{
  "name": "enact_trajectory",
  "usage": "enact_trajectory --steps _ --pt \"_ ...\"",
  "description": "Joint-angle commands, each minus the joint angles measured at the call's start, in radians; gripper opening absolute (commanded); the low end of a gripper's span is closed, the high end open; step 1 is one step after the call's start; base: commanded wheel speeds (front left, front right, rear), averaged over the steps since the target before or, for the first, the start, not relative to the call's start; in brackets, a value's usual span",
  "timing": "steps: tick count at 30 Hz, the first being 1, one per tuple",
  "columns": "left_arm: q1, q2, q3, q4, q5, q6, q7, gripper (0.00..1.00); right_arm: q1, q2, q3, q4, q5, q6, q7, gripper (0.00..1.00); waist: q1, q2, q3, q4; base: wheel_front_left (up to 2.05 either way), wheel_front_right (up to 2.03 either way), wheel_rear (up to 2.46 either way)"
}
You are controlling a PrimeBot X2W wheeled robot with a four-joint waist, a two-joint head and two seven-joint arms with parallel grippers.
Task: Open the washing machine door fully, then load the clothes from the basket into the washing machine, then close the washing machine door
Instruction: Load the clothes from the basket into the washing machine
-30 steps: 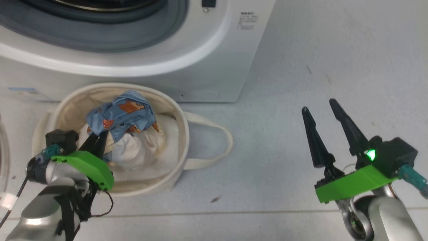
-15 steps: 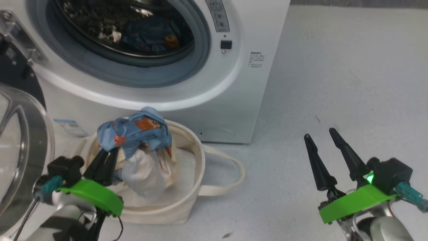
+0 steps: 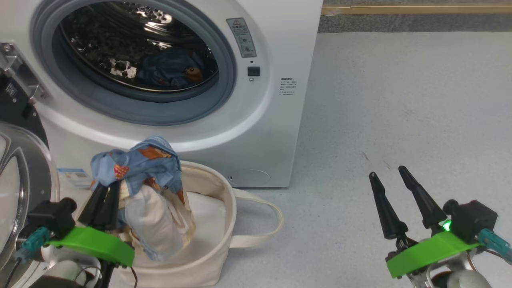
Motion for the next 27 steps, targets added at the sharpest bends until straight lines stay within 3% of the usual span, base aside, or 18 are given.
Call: enact_trajectory --steps 1,19,27 --pt "-0.036 0.053 0.063 -0.035 -0.004 0.01 -0.001 0.0 -0.015 -0.012 0.016 -0.038 0.01 0.001 -0.004 1.0 0.0001 -0.0001 -0.001 -0.007 0.0 0.0 0.0" --pt "-0.096 0.08 0.066 -0.053 0.015 0.026 0.033 0.0 -0.025 0.001 0.026 -0.037 0.009 0.001 -0.014 1.0 0.0001 -0.0001 0.034 -0.051 0.0 0.0 0.0" --pt "-0.246 0.056 0.086 0.041 0.006 -0.022 0.047 0.0 -0.047 0.022 0.031 -0.053 -0.008 0.001 -0.022 1.0 0.0001 -0.0001 0.114 -0.095 0.0 0.0 0.0"
